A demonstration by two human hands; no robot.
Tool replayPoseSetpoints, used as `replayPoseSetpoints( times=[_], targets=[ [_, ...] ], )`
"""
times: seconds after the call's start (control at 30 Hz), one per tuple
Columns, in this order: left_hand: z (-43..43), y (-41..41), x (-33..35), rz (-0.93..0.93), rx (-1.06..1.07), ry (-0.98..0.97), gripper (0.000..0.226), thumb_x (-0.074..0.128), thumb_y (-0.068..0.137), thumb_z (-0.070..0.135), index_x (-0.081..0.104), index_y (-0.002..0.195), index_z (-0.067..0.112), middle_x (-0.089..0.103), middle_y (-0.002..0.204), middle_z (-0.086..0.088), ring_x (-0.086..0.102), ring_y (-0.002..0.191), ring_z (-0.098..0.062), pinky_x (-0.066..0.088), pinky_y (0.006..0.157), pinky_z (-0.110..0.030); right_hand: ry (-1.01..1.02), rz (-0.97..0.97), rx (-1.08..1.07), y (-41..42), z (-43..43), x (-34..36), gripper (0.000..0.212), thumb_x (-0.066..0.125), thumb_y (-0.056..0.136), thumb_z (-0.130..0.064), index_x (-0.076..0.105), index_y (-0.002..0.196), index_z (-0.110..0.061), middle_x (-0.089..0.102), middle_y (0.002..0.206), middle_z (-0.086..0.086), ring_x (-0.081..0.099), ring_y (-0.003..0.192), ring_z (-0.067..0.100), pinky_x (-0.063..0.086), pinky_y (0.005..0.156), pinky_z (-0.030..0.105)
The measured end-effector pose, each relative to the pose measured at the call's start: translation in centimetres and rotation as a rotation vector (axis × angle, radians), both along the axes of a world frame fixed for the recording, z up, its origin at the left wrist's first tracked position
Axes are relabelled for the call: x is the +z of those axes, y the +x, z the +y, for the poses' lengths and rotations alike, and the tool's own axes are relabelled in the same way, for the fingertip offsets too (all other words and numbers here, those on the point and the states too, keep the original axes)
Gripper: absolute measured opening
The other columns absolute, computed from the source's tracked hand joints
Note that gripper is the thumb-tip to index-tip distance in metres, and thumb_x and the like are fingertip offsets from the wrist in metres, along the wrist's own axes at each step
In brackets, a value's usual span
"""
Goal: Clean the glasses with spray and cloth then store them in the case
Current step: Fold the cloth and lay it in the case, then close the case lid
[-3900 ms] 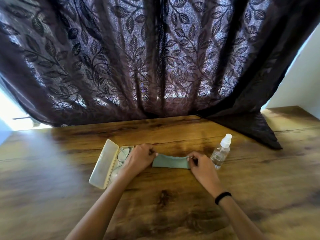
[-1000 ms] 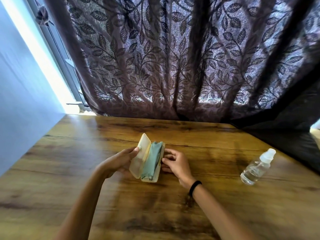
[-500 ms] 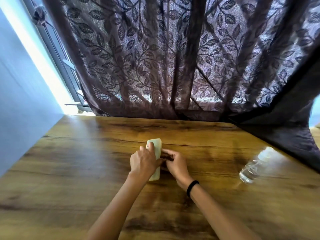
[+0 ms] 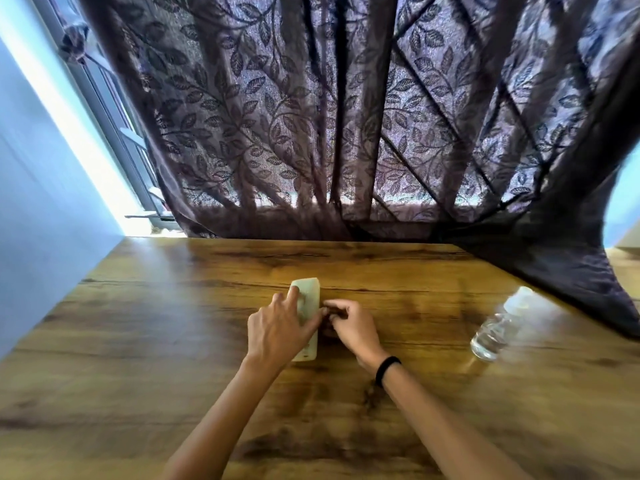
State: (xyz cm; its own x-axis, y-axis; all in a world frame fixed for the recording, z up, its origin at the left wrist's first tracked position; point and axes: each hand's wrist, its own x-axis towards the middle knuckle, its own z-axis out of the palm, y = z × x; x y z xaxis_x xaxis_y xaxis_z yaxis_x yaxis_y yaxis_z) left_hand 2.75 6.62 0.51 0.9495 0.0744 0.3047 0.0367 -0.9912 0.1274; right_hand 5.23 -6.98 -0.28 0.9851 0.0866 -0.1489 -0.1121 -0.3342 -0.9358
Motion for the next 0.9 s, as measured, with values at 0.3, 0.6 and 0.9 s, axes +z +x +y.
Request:
replayPoseSetpoints(
  times=[0.3,0.6,0.9],
  targets=[
    [0.0,1.9,4.0,-0.161,-0.045,0.016,0.073,0.024,0.079,0.077,0.060,0.107,0.019,0.067,0.098,-0.006,0.066,0.071,-0.027,0.034,0.048,-0.024,-0.036,-0.146,-0.025,-1.0,-4.5,3.7,0.025,0.057,0.087,0.000,0.065,0.108,-0.012,0.066,0.105,0.006,0.065,0.074,0.007,0.056,0.070,0.020],
    [-13.0,4.0,6.1,0.170,-0.709,-0.315,0.052,0.063,0.077,0.056,0.054,0.122,0.031,0.063,0.109,0.005,0.061,0.091,-0.016,0.047,0.074,-0.029,-0.624,-0.583,-0.377,-4.1,-13.5,12.0,0.022,0.072,0.075,-0.014,0.069,0.097,-0.016,0.069,0.097,0.000,0.060,0.089,0.021,0.040,0.080,0.026],
    [-21.2,4.1,3.0,0.353,-0.817,-0.541,0.052,0.076,0.070,0.043,0.058,0.113,0.022,0.067,0.096,0.004,0.061,0.083,-0.012,0.050,0.071,-0.029,-0.696,-0.351,-0.495,-5.1,-19.2,10.3,0.024,0.068,0.079,-0.018,0.065,0.103,-0.018,0.066,0.106,0.002,0.059,0.095,0.021,0.043,0.078,0.027]
  ],
)
